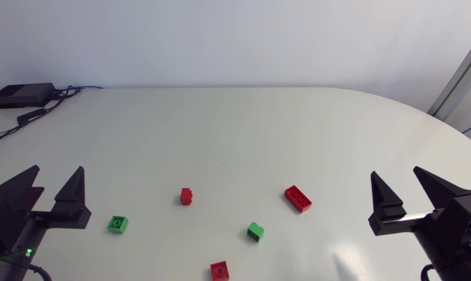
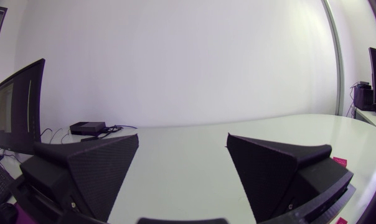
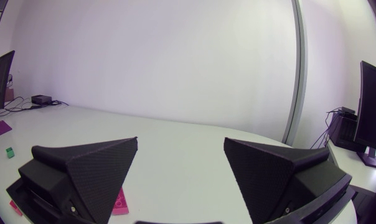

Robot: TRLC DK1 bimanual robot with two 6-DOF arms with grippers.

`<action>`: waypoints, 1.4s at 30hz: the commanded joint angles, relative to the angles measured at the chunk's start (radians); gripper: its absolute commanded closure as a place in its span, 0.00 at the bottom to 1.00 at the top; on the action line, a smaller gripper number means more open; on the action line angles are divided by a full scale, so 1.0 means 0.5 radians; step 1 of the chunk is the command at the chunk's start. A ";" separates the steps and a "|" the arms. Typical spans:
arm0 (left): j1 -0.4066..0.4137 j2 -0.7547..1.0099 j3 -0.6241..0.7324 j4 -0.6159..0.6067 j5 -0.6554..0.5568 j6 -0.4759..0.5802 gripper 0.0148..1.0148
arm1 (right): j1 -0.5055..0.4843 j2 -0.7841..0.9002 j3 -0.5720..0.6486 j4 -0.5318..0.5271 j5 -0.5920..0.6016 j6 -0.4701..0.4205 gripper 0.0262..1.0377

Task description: Sort duplo bricks by size, large to the right and small to the left

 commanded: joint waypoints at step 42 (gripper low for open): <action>-0.031 2.204 2.419 -2.129 0.002 -0.011 0.03 | -0.115 1.887 1.607 -1.119 -0.133 0.140 0.04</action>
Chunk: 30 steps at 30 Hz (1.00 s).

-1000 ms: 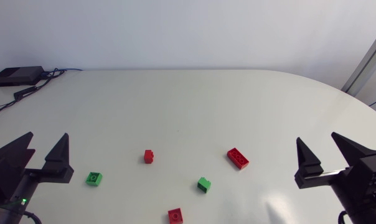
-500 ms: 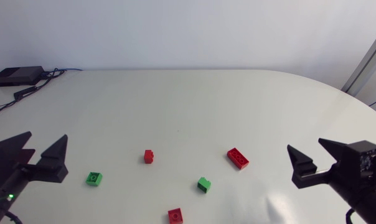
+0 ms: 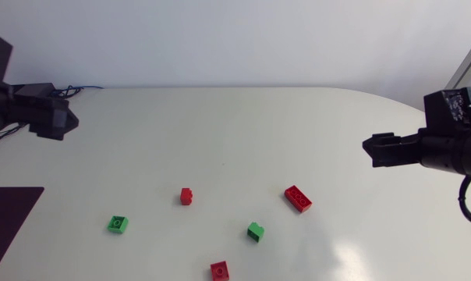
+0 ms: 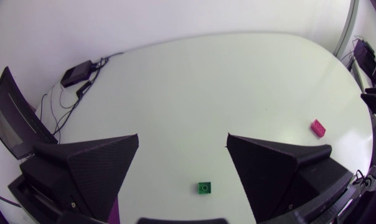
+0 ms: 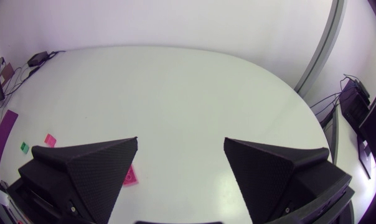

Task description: Sort duplo bricks by size, large to the right and small to the left

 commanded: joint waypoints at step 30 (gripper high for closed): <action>-0.513 0.899 0.191 -0.095 0.185 -0.531 0.03 | 0.023 0.422 0.365 -0.621 -0.035 0.147 0.04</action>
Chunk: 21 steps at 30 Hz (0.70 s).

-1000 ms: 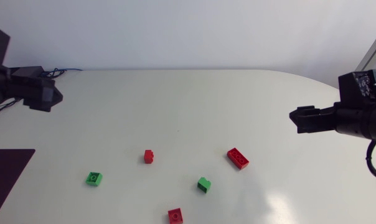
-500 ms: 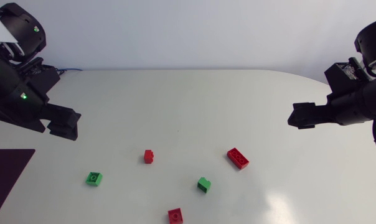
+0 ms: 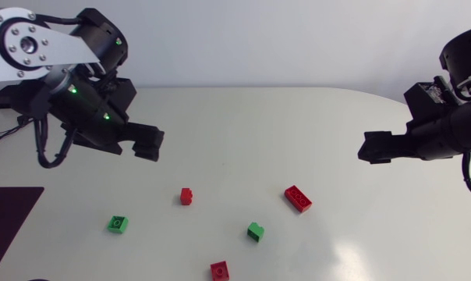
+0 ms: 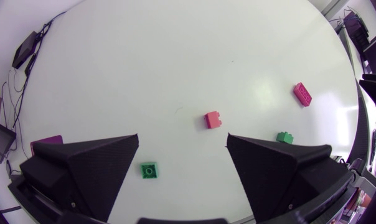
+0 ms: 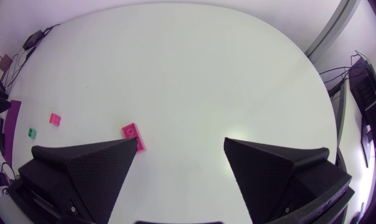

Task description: Sort duplo bricks by size, large to the right and small to the left

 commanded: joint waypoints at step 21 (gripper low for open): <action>-0.433 0.600 -0.252 0.474 -0.091 -0.177 0.03 | 0.173 0.258 -0.388 0.412 0.132 0.220 0.04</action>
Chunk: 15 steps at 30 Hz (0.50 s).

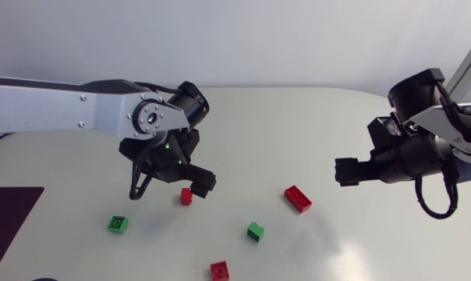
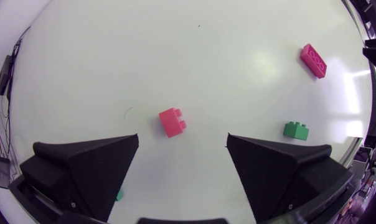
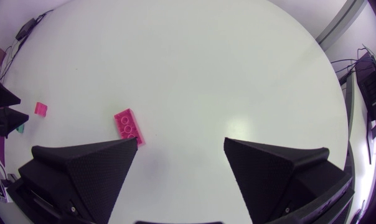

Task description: Sort duplo bricks by size, large to the right and small to the left

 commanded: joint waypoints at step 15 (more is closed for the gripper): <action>0.015 0.321 -0.108 0.280 0.159 -0.094 0.15 | -0.014 0.272 -0.086 0.236 0.002 0.069 0.04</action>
